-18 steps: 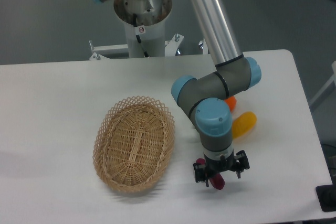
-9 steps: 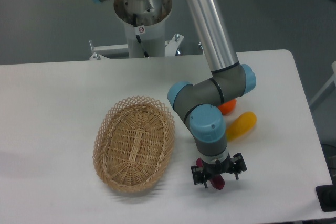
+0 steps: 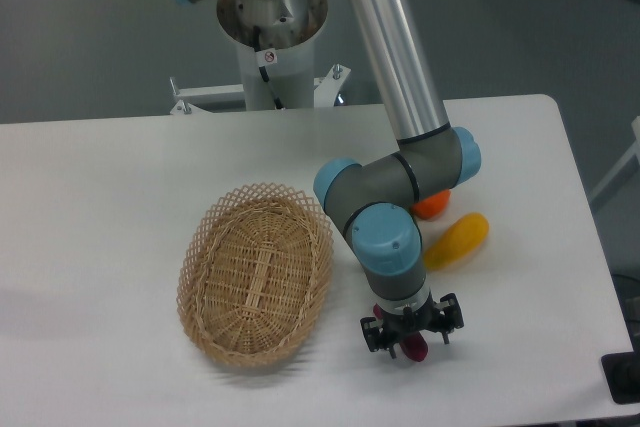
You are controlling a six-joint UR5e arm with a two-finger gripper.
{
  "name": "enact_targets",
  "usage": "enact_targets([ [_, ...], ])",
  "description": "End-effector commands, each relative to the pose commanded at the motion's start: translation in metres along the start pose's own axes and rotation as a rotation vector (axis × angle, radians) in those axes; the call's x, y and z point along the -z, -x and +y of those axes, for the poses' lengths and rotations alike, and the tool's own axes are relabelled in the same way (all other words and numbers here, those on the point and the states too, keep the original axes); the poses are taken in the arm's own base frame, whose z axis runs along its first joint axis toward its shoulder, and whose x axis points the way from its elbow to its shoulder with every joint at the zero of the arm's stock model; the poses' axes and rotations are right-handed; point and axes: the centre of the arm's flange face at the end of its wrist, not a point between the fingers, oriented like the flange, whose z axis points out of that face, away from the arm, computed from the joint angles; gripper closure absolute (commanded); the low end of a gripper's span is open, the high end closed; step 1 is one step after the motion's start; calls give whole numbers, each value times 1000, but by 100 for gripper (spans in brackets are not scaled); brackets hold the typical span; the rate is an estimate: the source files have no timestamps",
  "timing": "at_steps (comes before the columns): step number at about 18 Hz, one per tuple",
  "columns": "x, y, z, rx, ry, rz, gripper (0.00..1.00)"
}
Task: Pick up the sweet potato from the table
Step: 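Close the gripper fingers around the purple sweet potato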
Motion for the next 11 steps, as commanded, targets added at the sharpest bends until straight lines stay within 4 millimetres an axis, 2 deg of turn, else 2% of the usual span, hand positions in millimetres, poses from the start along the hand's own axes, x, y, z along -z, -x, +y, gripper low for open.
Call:
enact_targets([
  [3,0,0,0,-2,0,-1,31],
  [11,0,0,1,-14,3,-1,61],
])
